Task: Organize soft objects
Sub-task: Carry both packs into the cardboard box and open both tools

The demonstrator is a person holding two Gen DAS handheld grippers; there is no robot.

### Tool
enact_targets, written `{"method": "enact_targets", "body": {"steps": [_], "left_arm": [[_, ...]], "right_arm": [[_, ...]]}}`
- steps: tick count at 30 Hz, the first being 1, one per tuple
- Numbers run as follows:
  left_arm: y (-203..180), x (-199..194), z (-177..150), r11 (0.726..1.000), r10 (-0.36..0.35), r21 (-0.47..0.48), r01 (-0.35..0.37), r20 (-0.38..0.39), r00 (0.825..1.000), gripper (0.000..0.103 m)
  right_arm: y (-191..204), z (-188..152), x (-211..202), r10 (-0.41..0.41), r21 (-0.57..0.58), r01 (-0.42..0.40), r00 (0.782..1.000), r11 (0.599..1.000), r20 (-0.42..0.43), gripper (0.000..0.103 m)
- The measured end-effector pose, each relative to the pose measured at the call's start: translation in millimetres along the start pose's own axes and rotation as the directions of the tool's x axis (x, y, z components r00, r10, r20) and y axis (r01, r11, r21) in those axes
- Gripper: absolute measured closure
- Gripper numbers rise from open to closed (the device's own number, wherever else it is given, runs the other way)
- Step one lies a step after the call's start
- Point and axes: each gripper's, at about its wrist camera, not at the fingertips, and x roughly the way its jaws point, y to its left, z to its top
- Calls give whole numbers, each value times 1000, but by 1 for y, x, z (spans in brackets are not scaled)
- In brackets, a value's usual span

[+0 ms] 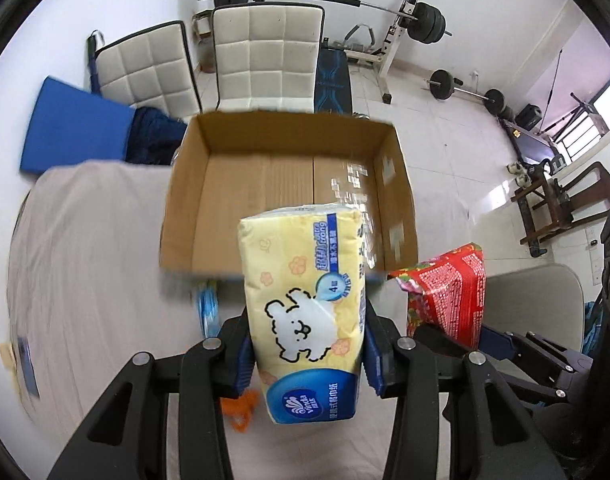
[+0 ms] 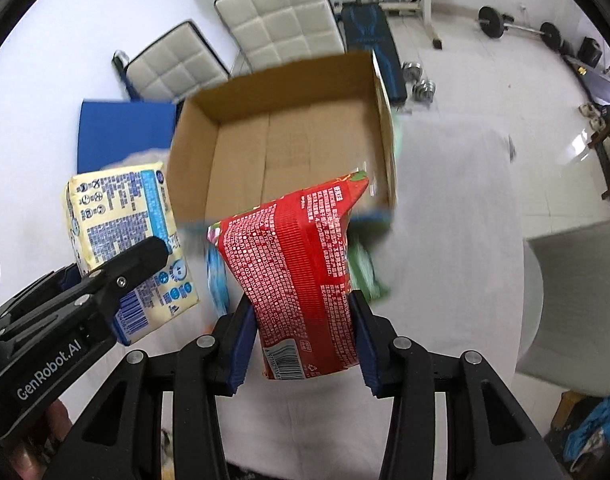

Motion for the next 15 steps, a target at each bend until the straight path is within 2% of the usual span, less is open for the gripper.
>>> {"method": "enact_targets", "body": {"steps": [5,9,15], "left_arm": [[23,41,70,1000,14,10,-13,-38,999,62],[37,100,119,1000,-7,6,8,-125,992,62],[49,172,159,1000,2,29,4,-221,975,62]], "right_arm": [[12,68,36,-32,55,32,999,998,6,56],[27,124,82,-67,87,69,997,994,-27,56],[24,183,162,-129,105,140,985,984,-112,56]]}}
